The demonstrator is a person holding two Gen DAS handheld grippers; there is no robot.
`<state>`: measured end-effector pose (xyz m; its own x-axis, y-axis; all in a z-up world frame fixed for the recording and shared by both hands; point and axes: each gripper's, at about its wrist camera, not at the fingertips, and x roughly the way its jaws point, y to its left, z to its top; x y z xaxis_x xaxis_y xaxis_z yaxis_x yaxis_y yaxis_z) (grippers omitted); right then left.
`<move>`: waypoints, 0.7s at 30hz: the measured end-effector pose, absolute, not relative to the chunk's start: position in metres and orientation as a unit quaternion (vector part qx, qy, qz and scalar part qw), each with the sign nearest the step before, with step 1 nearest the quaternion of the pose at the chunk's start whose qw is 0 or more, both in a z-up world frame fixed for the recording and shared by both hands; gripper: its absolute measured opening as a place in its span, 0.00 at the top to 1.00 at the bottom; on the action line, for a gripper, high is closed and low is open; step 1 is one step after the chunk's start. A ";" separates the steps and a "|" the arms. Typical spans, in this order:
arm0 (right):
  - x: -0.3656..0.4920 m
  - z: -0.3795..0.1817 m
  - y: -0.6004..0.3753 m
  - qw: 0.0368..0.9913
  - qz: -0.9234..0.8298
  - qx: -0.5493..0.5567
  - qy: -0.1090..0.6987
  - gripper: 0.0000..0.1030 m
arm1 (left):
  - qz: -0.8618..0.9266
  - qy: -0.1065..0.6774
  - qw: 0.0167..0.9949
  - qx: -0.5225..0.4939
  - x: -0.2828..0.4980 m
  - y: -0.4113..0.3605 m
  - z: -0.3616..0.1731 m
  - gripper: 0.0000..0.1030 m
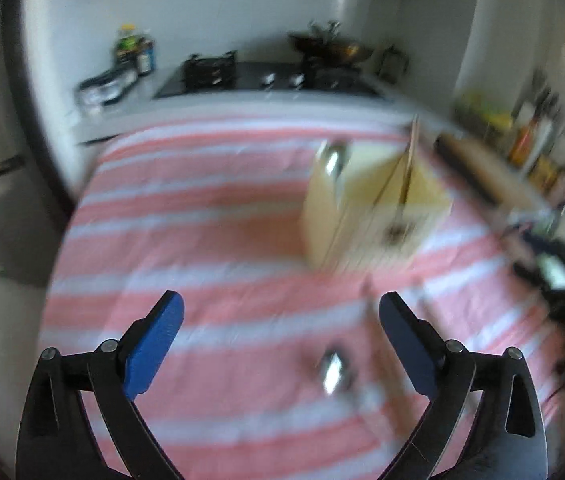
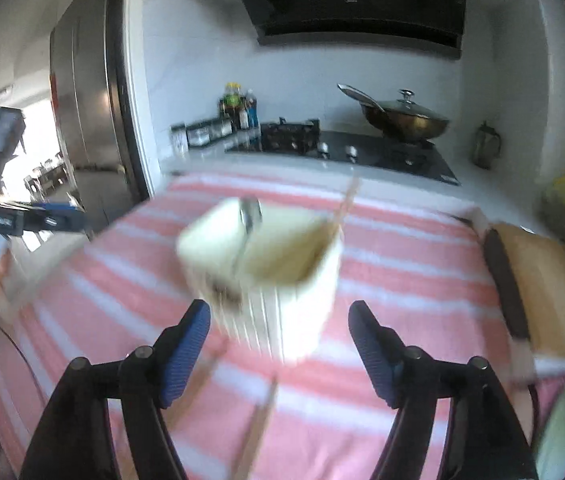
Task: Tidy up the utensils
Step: 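Open both tools to drop the spoon and chopstick into the holder, then move both open tools back over the remaining spoon and chopsticks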
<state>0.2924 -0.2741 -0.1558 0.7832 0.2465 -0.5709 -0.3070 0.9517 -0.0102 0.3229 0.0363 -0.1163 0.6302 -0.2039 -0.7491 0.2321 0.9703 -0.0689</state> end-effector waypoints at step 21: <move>0.221 -0.295 -0.361 0.906 -0.022 0.009 0.423 0.26 | 0.054 0.422 0.905 0.000 0.266 0.053 -0.255 0.04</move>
